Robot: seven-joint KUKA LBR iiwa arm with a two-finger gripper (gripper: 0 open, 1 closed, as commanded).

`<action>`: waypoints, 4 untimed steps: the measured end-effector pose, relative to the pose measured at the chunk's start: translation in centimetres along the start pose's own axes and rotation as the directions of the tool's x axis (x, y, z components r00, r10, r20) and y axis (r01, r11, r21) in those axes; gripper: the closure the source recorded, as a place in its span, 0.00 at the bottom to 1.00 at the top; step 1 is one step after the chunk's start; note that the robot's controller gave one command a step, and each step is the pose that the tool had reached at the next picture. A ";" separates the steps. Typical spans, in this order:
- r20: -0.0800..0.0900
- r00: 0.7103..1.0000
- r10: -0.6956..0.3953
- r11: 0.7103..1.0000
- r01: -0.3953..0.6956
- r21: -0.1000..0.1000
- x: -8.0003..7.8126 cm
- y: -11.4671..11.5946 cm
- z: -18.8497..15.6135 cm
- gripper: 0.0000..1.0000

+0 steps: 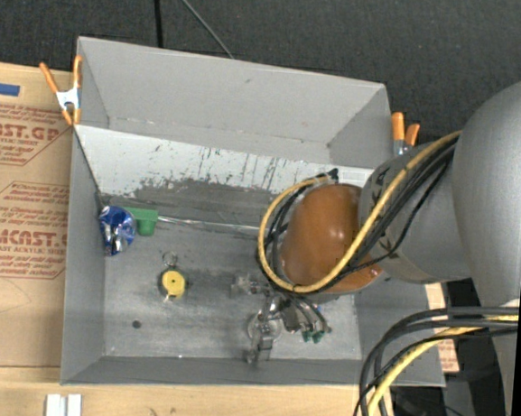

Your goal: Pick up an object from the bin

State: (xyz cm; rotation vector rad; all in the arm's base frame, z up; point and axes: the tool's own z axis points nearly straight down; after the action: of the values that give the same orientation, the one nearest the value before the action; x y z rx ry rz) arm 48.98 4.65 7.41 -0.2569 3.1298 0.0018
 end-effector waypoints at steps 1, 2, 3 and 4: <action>0.002 0.997 0.081 0.997 -0.081 -0.001 -5.4 -0.7 0.4 0.00; -0.001 0.998 0.060 0.998 -0.060 -0.003 -4.5 7.1 0.5 0.00; 0.004 0.984 0.177 0.984 -0.177 -0.003 -10.3 10.5 -0.4 0.00; 0.001 0.984 0.178 0.984 -0.178 0.000 -10.1 10.3 -0.3 1.00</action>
Offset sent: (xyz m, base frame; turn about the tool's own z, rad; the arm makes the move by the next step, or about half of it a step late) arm 0.0531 0.0008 -0.0041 0.0807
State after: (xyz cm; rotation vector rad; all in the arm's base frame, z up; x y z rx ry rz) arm 57.28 16.47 7.77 0.0237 3.1396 0.0016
